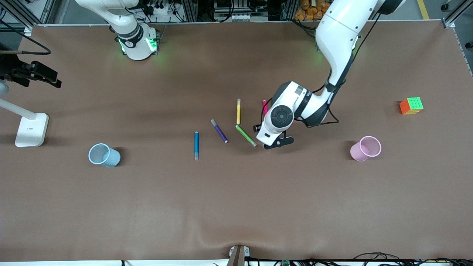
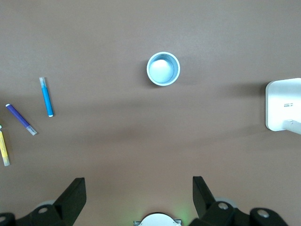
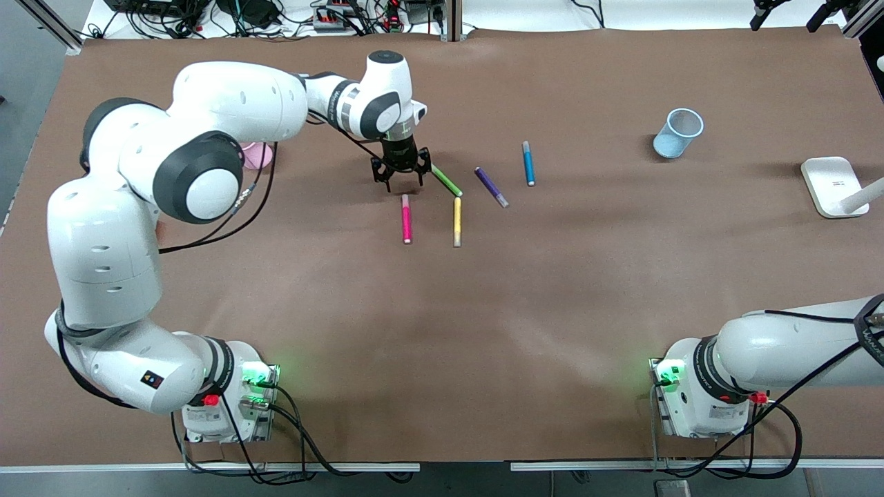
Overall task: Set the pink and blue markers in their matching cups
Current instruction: 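Lower the left gripper onto the pink marker and grasp it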
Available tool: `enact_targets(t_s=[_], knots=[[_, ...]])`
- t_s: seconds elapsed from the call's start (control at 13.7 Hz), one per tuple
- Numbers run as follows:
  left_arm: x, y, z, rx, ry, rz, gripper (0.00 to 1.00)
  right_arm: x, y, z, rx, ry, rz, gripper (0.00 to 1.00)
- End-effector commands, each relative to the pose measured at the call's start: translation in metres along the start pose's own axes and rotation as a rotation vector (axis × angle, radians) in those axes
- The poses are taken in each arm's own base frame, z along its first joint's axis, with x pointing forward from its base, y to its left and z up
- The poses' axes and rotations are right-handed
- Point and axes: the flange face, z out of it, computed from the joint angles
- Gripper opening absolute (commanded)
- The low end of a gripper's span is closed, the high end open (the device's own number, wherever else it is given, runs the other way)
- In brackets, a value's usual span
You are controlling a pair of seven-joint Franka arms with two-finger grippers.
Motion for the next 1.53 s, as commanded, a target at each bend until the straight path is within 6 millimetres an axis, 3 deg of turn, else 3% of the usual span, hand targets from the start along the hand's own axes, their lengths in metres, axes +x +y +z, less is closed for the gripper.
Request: enact_targets(t_s=[0.0, 0.37, 0.73, 0.95, 1.17, 1.46], knots=[[-0.005, 0.004, -0.001, 0.011, 0.024, -0.009, 0.72, 0.001, 0.000, -0.002, 0.002, -0.004, 0.006, 1.00], [-0.009, 0.000, 0.007, 0.025, 0.013, -0.010, 0.67, 0.000, 0.001, -0.003, 0.002, -0.003, 0.006, 1.00], [-0.008, -0.001, 0.014, 0.032, 0.005, -0.012, 0.54, 0.000, -0.001, -0.001, 0.001, -0.009, 0.003, 1.00], [-0.009, -0.001, 0.017, 0.035, 0.003, -0.011, 0.54, 0.006, -0.021, 0.010, -0.002, -0.025, -0.035, 1.00], [-0.008, 0.000, 0.018, 0.031, 0.004, -0.011, 0.24, 0.014, -0.058, 0.027, -0.009, -0.012, -0.099, 1.00], [-0.006, 0.000, 0.014, 0.024, 0.008, -0.014, 0.00, 0.020, -0.100, 0.057, 0.035, -0.024, -0.156, 1.00]])
